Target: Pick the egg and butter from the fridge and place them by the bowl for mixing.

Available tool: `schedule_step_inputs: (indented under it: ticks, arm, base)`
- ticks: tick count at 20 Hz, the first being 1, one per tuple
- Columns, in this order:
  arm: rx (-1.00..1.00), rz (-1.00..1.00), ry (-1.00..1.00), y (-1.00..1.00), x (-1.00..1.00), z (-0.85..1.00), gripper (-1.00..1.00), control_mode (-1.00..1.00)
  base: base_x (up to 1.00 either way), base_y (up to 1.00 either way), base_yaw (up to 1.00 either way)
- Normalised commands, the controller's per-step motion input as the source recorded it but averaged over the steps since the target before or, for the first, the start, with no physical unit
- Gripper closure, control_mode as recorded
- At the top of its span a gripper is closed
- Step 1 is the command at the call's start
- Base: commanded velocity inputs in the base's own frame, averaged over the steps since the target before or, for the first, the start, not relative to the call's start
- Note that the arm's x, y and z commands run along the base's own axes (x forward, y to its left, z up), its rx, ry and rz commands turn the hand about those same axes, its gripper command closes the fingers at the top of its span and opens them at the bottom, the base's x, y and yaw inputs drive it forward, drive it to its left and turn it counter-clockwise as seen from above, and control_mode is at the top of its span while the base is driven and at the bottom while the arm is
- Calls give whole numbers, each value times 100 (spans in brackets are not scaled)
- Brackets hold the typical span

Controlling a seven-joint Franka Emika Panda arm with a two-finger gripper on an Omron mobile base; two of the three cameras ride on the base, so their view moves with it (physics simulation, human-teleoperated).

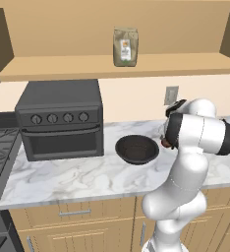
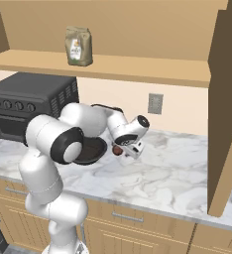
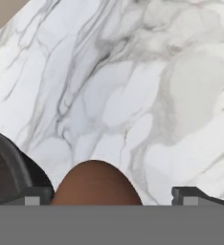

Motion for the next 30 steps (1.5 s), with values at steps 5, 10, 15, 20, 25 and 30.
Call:
schedule_step_inputs:
  ticks: [5,10,15,20,25,30]
  arm:
    - [-4,-1,-3,15,-32,36,-100,-100]
    - [-5,0,-1,24,11,2,-100,-100]
    - [-3,0,0,7,7,0,-100,-100]
    - [-2,0,0,-5,0,3,-100,-100]
    - [0,5,-1,0,0,2,-100,-100]
    - [0,5,-6,0,-16,30,-100,-100]
  base:
    - [0,0,0]
    - [0,0,0]
    - [0,0,0]
    - [0,0,0]
    - [0,0,0]
    - [0,0,0]
